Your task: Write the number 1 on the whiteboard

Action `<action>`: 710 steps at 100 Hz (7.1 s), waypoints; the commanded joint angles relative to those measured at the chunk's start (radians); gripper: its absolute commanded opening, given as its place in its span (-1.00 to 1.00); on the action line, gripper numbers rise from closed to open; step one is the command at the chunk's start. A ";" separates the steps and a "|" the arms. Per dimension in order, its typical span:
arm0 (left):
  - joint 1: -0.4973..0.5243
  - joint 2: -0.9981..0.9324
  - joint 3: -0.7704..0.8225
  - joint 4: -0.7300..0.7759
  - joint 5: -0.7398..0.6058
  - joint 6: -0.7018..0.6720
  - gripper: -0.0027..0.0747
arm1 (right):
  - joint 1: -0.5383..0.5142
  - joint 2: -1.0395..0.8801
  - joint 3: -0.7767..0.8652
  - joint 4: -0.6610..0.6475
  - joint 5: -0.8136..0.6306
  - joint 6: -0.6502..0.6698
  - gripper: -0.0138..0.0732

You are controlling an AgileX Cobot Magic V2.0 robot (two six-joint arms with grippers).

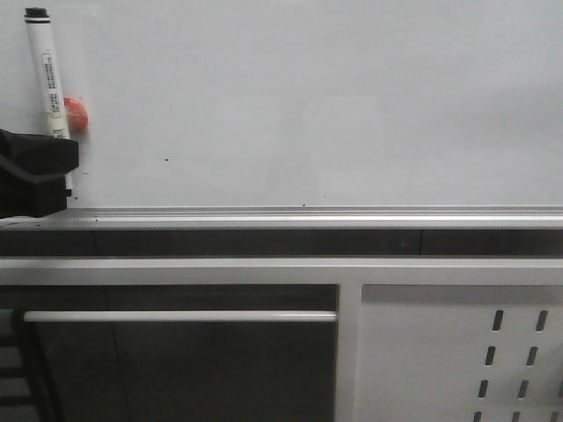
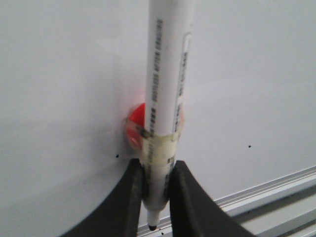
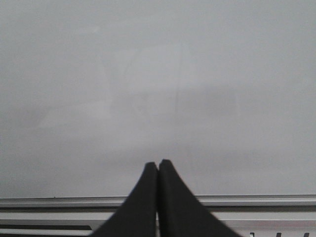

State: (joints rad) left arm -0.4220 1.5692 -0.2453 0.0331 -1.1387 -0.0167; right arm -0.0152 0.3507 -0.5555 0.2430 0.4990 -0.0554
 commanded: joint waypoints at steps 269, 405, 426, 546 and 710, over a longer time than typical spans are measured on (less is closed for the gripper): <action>-0.429 -0.397 -0.390 0.700 1.086 -0.102 -0.98 | 0.610 0.898 -0.471 0.530 0.137 -0.560 -0.13; -0.427 -0.740 -0.365 0.302 1.437 -0.107 0.21 | 0.610 0.733 -0.336 0.422 -0.105 -0.560 -0.85; -0.427 -0.831 -0.294 0.307 1.437 -0.254 0.13 | 0.650 0.584 -0.130 0.422 -0.354 -0.560 -0.85; -0.427 -0.851 -0.266 0.567 1.453 -0.470 -0.98 | 0.882 0.527 0.165 0.422 -1.172 -0.657 -0.84; -0.427 -0.851 -0.266 0.558 1.453 -0.488 -0.98 | 0.950 0.798 0.132 0.450 -1.205 -0.645 -0.85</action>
State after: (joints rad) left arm -0.8462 0.7232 -0.4820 0.5889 0.3686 -0.4943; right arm 0.9066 1.2133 -0.4034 0.6994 -0.6586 -0.6995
